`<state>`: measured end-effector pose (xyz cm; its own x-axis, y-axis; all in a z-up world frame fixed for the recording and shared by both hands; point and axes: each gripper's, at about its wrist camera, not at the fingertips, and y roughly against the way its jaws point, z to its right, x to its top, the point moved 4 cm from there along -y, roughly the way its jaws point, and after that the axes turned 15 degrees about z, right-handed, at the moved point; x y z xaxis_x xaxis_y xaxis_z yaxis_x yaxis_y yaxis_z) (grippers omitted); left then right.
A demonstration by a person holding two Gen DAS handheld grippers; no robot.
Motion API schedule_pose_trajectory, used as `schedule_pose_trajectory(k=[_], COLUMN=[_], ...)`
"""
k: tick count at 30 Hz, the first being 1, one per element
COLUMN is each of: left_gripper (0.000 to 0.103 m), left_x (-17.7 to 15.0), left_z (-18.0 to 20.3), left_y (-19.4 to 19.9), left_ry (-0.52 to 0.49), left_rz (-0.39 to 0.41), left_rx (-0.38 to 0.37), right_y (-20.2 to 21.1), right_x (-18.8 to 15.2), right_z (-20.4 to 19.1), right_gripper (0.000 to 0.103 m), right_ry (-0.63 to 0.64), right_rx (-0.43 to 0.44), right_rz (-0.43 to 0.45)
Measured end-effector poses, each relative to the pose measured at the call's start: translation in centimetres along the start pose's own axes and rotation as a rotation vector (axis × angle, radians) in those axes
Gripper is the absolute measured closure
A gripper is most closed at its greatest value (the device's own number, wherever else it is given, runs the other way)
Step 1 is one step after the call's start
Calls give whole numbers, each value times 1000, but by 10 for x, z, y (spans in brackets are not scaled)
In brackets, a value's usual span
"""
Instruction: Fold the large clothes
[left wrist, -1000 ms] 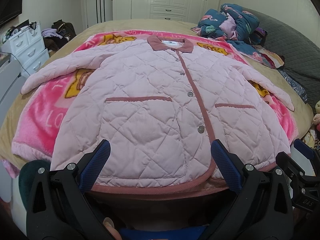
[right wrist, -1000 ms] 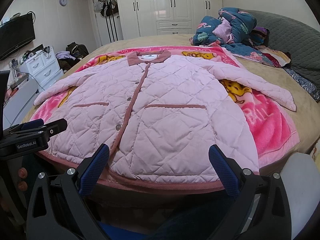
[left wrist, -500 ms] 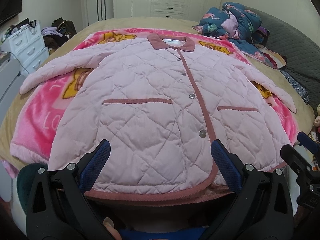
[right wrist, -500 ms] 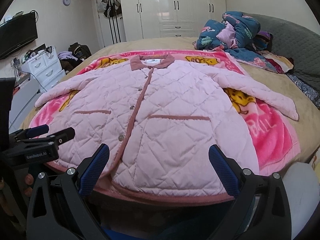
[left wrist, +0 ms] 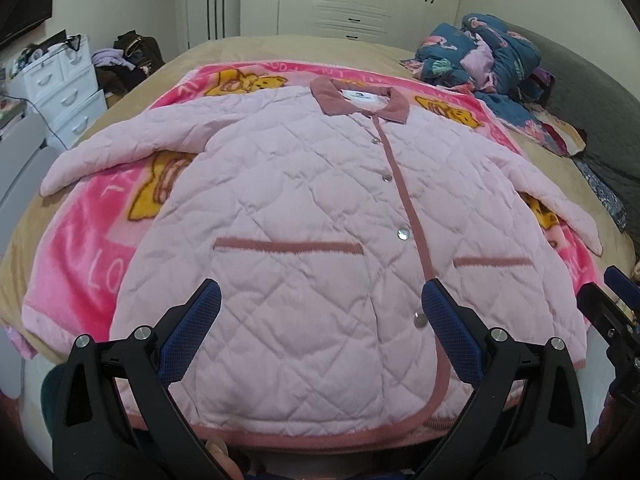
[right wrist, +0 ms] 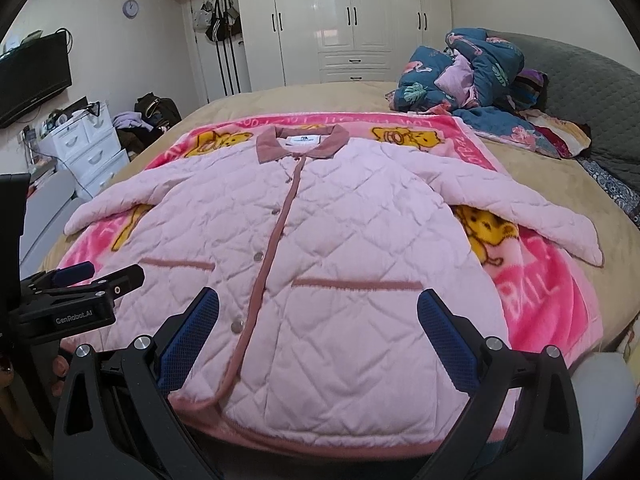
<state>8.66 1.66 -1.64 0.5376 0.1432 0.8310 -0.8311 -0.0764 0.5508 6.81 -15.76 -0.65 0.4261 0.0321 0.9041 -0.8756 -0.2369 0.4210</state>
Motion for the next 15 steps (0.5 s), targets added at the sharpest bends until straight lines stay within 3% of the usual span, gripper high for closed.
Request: schedule_pose_trajectory(k=[15], left_gripper=[9], left_x=[48], left_z=[2], left_y=[-23], left_ry=[16], left_rz=[4], left_rx=[18], right_y=[-36], right_x=[53], right_z=[-3], right_gripper=[4], right_ry=[-8], right_rx=[34], right_rz=[31])
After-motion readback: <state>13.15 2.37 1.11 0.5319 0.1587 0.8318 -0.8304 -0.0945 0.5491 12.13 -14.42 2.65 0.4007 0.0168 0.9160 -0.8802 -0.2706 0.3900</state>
